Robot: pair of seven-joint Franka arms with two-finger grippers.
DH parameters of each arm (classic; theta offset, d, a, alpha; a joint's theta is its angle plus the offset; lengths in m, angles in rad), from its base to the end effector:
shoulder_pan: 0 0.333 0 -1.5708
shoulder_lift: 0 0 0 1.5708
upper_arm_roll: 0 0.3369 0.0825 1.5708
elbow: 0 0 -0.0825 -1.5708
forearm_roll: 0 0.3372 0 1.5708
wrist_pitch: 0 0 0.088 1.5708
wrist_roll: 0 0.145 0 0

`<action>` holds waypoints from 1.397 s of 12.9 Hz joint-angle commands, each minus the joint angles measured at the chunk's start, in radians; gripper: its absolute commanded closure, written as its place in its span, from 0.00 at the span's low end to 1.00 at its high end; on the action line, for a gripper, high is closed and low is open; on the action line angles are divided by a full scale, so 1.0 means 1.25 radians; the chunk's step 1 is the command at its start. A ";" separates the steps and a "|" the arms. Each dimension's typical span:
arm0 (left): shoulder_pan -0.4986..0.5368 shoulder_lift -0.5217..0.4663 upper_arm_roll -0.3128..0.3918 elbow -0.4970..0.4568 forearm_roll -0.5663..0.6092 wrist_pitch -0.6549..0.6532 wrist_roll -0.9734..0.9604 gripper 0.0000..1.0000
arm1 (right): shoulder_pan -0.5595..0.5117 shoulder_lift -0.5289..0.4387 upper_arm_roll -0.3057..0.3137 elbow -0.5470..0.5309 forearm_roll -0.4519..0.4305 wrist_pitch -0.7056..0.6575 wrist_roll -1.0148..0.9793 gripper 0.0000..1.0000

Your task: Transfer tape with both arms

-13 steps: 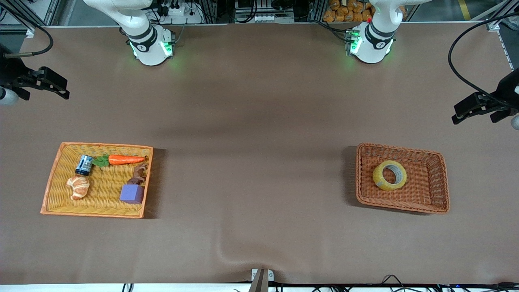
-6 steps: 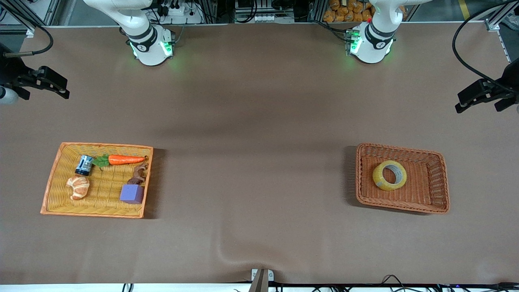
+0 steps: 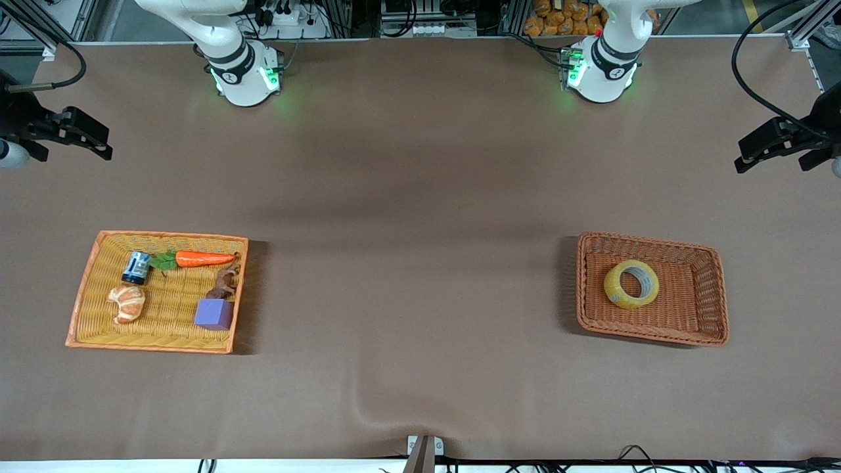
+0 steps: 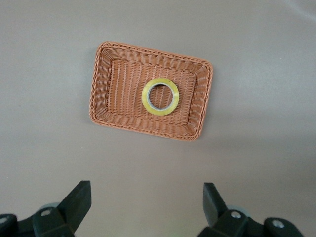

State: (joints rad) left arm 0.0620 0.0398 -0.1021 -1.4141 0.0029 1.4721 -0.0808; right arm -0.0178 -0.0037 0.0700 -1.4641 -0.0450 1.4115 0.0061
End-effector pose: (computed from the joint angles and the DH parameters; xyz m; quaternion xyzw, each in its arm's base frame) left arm 0.5113 -0.0188 0.6443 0.9997 0.0206 0.0092 0.0011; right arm 0.4878 0.0185 0.6404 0.9992 0.0200 -0.0238 0.0231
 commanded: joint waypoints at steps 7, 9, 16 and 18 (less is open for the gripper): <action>-0.012 -0.012 0.021 -0.004 0.005 -0.020 -0.002 0.00 | -0.014 -0.030 0.005 -0.030 0.007 0.005 0.004 0.00; -0.013 -0.011 0.023 -0.003 0.005 -0.020 0.000 0.00 | -0.014 -0.031 0.005 -0.030 0.007 0.005 0.004 0.00; -0.013 -0.011 0.023 -0.004 0.005 -0.020 0.001 0.00 | -0.021 -0.033 0.005 -0.030 0.007 0.005 0.004 0.00; -0.012 -0.011 0.023 -0.004 0.005 -0.020 0.002 0.00 | -0.021 -0.033 0.005 -0.030 0.007 0.005 0.004 0.00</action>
State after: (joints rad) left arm 0.0573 0.0398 -0.0842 -1.4144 0.0029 1.4596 -0.0808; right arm -0.0227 -0.0082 0.0650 -1.4641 -0.0450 1.4107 0.0061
